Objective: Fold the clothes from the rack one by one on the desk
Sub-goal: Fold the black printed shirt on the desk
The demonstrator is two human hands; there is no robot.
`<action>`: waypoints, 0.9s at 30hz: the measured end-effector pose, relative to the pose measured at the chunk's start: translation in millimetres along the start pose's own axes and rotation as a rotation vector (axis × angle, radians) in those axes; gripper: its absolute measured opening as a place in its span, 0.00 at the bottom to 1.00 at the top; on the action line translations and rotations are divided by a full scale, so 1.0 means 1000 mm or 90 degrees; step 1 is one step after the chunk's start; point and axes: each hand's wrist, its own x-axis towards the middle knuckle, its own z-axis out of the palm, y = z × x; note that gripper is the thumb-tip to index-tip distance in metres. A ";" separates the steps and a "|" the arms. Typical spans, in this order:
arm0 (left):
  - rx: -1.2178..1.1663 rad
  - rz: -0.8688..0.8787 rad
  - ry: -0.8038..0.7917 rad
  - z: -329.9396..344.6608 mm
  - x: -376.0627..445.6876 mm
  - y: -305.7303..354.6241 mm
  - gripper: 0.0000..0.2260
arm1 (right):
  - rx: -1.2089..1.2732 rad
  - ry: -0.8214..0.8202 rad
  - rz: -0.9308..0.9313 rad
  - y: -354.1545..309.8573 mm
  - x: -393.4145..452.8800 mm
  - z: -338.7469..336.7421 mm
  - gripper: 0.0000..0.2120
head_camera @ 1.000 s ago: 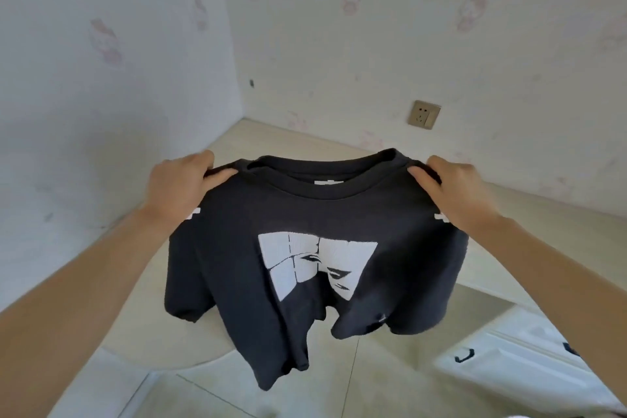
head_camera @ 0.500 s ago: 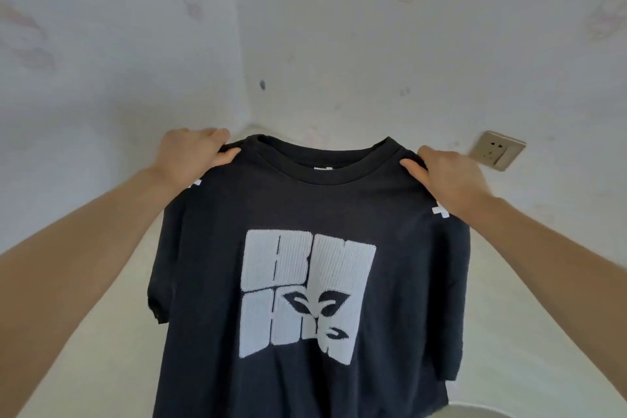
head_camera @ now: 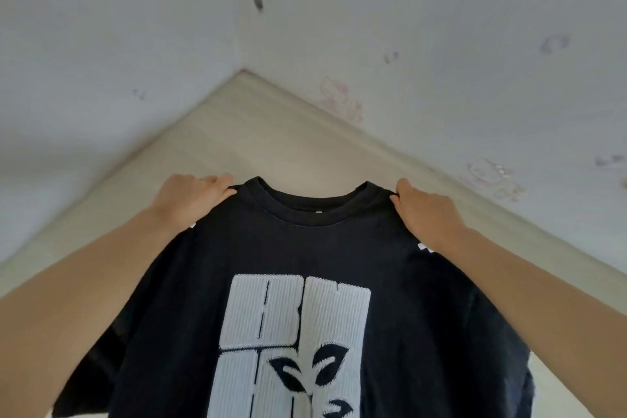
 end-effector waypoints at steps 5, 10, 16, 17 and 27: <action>-0.028 -0.034 0.164 -0.006 0.077 -0.030 0.16 | 0.028 0.153 0.039 0.007 0.078 -0.005 0.15; -0.010 -0.154 0.179 -0.009 0.111 -0.010 0.13 | 0.095 0.165 0.022 0.011 0.102 -0.017 0.13; -0.051 -0.016 0.128 0.000 0.071 0.064 0.16 | 0.171 0.068 0.037 0.038 0.045 -0.002 0.13; -0.072 -0.005 0.120 0.002 0.061 0.080 0.15 | 0.180 0.043 0.053 0.046 0.033 0.001 0.14; -0.227 -0.082 0.119 -0.011 -0.028 0.267 0.14 | 0.191 -0.158 0.185 0.125 -0.055 0.029 0.26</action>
